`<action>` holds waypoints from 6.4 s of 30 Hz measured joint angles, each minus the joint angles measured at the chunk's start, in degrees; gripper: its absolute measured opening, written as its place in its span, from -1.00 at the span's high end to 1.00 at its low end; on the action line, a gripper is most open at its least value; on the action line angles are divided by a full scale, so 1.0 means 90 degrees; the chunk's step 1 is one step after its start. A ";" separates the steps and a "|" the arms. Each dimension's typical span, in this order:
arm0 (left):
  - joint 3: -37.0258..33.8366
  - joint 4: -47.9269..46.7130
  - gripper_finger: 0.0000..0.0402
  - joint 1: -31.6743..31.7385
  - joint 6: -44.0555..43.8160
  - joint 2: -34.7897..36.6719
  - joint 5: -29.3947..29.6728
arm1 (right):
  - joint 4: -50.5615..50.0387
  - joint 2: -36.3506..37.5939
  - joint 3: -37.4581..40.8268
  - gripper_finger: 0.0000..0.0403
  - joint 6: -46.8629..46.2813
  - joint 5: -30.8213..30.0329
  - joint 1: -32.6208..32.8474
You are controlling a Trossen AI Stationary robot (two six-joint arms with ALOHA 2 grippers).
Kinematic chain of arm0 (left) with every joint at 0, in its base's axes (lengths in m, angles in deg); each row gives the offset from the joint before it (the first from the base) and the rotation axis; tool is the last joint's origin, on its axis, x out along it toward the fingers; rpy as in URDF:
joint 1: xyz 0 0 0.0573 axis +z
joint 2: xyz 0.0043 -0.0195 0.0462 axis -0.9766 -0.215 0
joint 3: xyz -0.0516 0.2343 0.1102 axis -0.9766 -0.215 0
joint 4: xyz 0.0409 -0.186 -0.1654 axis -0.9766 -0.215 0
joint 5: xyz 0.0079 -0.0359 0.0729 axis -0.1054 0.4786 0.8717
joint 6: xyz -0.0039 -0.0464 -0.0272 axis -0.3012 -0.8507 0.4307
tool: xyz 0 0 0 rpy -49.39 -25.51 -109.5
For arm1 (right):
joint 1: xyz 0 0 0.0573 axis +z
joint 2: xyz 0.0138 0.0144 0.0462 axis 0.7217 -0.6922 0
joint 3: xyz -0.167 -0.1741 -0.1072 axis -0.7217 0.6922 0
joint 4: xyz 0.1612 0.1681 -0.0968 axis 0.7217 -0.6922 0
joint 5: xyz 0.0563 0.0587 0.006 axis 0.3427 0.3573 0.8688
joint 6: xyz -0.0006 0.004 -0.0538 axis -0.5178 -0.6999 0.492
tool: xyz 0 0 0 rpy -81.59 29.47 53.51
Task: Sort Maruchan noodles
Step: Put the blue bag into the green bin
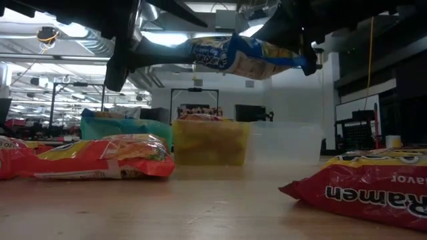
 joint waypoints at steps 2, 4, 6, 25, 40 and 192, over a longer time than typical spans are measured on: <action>0.0000 -0.0001 -0.02 0.0005 -0.0013 0.0000 0.0001 | 0.0130 0.0000 0.0000 1.00 0.0046 0.0000 0.0000; 0.0000 -0.0006 -0.02 0.0019 -0.0017 0.0000 0.0003 | 0.0231 0.0000 0.0000 1.00 0.0132 -0.0003 0.0000; 0.0000 -0.0007 -0.02 0.0024 -0.0015 0.0000 0.0008 | 0.0266 0.0000 0.0000 1.00 0.0139 -0.0013 0.0002; 0.0002 0.0008 -0.02 0.0052 0.0044 -0.0005 0.0298 | 0.0667 0.0080 -0.0015 1.00 0.0329 0.0193 0.0010; 0.0024 0.0423 -0.02 0.0022 0.0703 -0.0007 0.0580 | 0.1223 0.0304 -0.0012 1.00 0.0826 0.0369 0.0010; -0.0877 -0.7731 0.07 0.5367 0.2498 0.4940 -0.6120 | -0.1718 0.1222 -0.0002 -0.11 0.2084 -0.0427 0.0003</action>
